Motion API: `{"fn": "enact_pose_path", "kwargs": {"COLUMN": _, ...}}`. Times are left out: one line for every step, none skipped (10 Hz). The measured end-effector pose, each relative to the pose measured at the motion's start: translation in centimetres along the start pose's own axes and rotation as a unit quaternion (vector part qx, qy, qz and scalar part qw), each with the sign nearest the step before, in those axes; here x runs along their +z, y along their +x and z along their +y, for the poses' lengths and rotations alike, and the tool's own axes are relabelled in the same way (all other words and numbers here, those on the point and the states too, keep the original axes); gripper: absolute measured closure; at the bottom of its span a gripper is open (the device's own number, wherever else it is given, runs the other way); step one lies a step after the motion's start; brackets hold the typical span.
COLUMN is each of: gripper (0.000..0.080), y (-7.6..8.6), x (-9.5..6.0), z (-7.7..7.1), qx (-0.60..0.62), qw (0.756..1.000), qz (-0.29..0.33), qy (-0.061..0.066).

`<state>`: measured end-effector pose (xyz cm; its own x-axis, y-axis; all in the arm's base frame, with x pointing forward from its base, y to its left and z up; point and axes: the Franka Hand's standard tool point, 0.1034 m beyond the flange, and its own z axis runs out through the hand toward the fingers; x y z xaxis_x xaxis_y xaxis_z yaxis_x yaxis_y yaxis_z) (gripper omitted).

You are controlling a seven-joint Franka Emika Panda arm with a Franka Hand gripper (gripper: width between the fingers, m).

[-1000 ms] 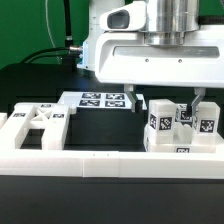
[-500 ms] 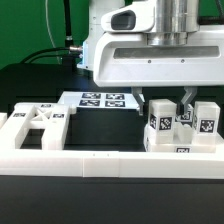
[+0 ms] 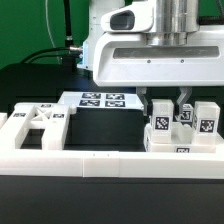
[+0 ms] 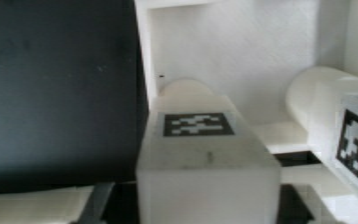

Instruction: Assemble chair

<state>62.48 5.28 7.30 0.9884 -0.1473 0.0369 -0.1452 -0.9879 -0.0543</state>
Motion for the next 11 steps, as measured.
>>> {"fn": "enact_pose_path", "kwargs": {"gripper": 0.0514, "y": -0.03, "x": 0.01, "z": 0.04, "qx": 0.063, "qw": 0.998, "qz": 0.001, "qy": -0.001}}
{"fn": "enact_pose_path", "kwargs": {"gripper": 0.0514, "y": -0.09, "x": 0.04, "z": 0.06, "qx": 0.118, "qw": 0.993, "qz": 0.005, "qy": -0.002}}
{"fn": "enact_pose_path", "kwargs": {"gripper": 0.0512, "y": -0.14, "x": 0.08, "z": 0.09, "qx": 0.176, "qw": 0.984, "qz": 0.007, "qy": -0.004}}
{"fn": "enact_pose_path", "kwargs": {"gripper": 0.0512, "y": -0.15, "x": 0.09, "z": 0.11, "qx": 0.208, "qw": 0.978, "qz": 0.008, "qy": -0.004}}
{"fn": "enact_pose_path", "kwargs": {"gripper": 0.0512, "y": -0.15, "x": 0.11, "z": 0.18, "qx": 0.265, "qw": 0.964, "qz": 0.008, "qy": -0.003}}
{"fn": "enact_pose_path", "kwargs": {"gripper": 0.0512, "y": -0.15, "x": 0.14, "z": 0.25, "qx": 0.310, "qw": 0.951, "qz": 0.009, "qy": -0.001}}
{"fn": "enact_pose_path", "kwargs": {"gripper": 0.0512, "y": -0.03, "x": 0.15, "z": 0.34, "qx": 0.363, "qw": 0.932, "qz": 0.012, "qy": 0.006}}
{"fn": "enact_pose_path", "kwargs": {"gripper": 0.0512, "y": 0.16, "x": 0.12, "z": 0.45, "qx": 0.425, "qw": 0.905, "qz": 0.022, "qy": 0.019}}
{"fn": "enact_pose_path", "kwargs": {"gripper": 0.0512, "y": 0.21, "x": 0.11, "z": 0.55, "qx": 0.474, "qw": 0.880, "qz": 0.031, "qy": 0.030}}
{"fn": "enact_pose_path", "kwargs": {"gripper": 0.0512, "y": 0.18, "x": 0.09, "z": 0.58, "qx": 0.498, "qw": 0.866, "qz": 0.031, "qy": 0.035}}
{"fn": "enact_pose_path", "kwargs": {"gripper": 0.0512, "y": 0.27, "x": 0.06, "z": 0.67, "qx": 0.541, "qw": 0.839, "qz": 0.028, "qy": 0.042}}
